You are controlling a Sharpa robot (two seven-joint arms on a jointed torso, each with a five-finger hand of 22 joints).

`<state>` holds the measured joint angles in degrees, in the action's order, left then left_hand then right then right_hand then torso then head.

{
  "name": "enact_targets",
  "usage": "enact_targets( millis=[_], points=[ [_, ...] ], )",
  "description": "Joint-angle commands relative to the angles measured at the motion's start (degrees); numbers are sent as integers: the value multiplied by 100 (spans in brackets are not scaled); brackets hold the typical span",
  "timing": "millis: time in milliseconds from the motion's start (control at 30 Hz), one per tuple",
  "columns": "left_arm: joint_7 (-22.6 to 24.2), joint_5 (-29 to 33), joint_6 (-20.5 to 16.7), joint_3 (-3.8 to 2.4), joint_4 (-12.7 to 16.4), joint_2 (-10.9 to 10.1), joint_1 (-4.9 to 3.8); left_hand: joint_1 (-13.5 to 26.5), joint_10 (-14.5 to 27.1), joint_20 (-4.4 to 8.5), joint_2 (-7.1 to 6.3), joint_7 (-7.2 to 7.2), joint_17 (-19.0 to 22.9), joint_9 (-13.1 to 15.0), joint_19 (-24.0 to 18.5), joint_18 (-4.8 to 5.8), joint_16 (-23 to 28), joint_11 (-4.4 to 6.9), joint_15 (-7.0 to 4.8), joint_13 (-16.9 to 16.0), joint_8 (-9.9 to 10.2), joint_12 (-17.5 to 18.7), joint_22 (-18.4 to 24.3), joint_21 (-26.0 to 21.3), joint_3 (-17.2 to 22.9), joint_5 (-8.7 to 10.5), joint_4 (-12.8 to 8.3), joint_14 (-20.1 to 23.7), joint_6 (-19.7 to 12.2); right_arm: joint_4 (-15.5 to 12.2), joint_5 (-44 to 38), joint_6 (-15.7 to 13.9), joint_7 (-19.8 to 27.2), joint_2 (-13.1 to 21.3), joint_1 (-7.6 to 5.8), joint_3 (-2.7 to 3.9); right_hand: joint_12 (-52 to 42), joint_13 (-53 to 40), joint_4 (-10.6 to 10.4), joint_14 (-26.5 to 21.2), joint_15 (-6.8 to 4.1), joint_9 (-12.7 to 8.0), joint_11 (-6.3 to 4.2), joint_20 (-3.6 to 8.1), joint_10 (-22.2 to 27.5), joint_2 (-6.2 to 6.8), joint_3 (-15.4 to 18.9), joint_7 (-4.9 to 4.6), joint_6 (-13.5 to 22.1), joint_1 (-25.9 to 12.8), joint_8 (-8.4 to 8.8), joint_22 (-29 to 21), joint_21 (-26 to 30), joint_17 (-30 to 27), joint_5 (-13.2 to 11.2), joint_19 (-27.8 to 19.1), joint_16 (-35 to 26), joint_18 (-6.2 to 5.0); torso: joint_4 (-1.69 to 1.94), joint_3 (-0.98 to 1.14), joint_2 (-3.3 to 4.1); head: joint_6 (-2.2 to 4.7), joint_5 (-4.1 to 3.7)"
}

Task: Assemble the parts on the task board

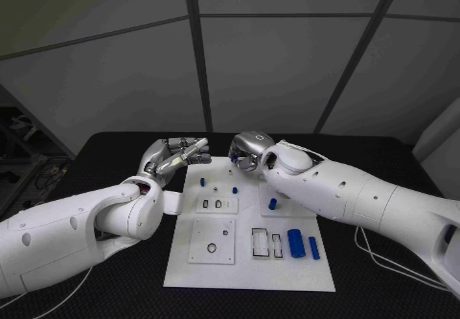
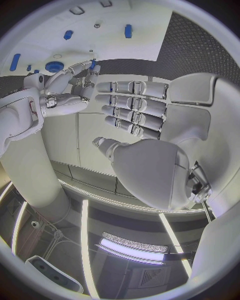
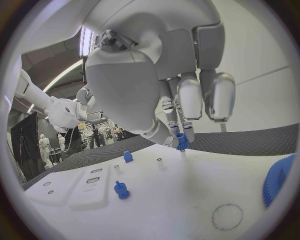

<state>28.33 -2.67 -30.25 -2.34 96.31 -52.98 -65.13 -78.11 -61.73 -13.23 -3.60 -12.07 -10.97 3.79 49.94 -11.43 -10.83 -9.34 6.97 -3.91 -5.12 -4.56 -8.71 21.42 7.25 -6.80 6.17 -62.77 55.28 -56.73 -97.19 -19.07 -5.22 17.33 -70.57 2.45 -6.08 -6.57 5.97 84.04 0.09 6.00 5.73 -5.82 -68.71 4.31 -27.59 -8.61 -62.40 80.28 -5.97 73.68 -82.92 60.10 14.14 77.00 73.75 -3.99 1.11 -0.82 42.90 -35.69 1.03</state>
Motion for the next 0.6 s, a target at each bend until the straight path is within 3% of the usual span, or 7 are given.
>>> enact_targets(
  millis=[33, 333, 500, 600],
  points=[
    [26, -46, 73, -6, 12, 9, -17, 37, 31, -4, 25, -44, -9, -5, -25, 107, 31, -14, -10, 4, 39, 22, 9, -37, -12, 15, -24, 49, -7, 42, 17, 25, 71, -31, -12, -3, -25, -130, 14, 111, -9, 6, -111, -29, -109, 36, -31, -20, 8, -9, 27, 8, -16, -4, 26, 23, 30, 33, 4, -4, 5, -4, 2],
    [24, -46, 80, -6, 16, 16, -39, 36, 32, -6, 26, -45, -9, -5, -30, 107, 36, -15, -8, 4, 40, 24, 11, -40, -12, 15, -26, 54, -6, 176, 18, 246, 50, -101, -11, -21, -3, -133, 6, 107, -2, 8, -104, -38, -79, 40, -33, -23, 32, -34, 46, -1, -14, -6, 23, 10, 34, 30, -2, -2, -2, -38, 9],
    [22, -46, 82, -6, 14, 17, -46, 36, 32, -6, 26, -45, -9, -5, -30, 107, 36, -15, -8, 4, 40, 24, 11, -40, -12, 15, -26, 54, -6, 188, 18, 319, 55, -99, -10, -144, 31, -133, 4, 100, 10, 7, -91, -49, -30, 51, -38, -31, 76, -59, 77, -23, -5, -20, 11, -17, 32, 24, -8, -1, -3, -52, 26],
    [21, -46, 83, -6, 12, 22, -50, 36, 32, -6, 26, -45, -9, -5, -30, 107, 36, -15, -8, 4, 40, 24, 11, -40, -12, 15, -26, 54, -6, 194, 18, 352, 64, -112, -10, -176, 47, -131, 0, 96, 15, 8, -84, -54, -6, 56, -38, -32, 92, -72, 89, -32, -1, -34, 0, -28, 27, 22, -1, -4, 0, -54, -1]
  ],
)
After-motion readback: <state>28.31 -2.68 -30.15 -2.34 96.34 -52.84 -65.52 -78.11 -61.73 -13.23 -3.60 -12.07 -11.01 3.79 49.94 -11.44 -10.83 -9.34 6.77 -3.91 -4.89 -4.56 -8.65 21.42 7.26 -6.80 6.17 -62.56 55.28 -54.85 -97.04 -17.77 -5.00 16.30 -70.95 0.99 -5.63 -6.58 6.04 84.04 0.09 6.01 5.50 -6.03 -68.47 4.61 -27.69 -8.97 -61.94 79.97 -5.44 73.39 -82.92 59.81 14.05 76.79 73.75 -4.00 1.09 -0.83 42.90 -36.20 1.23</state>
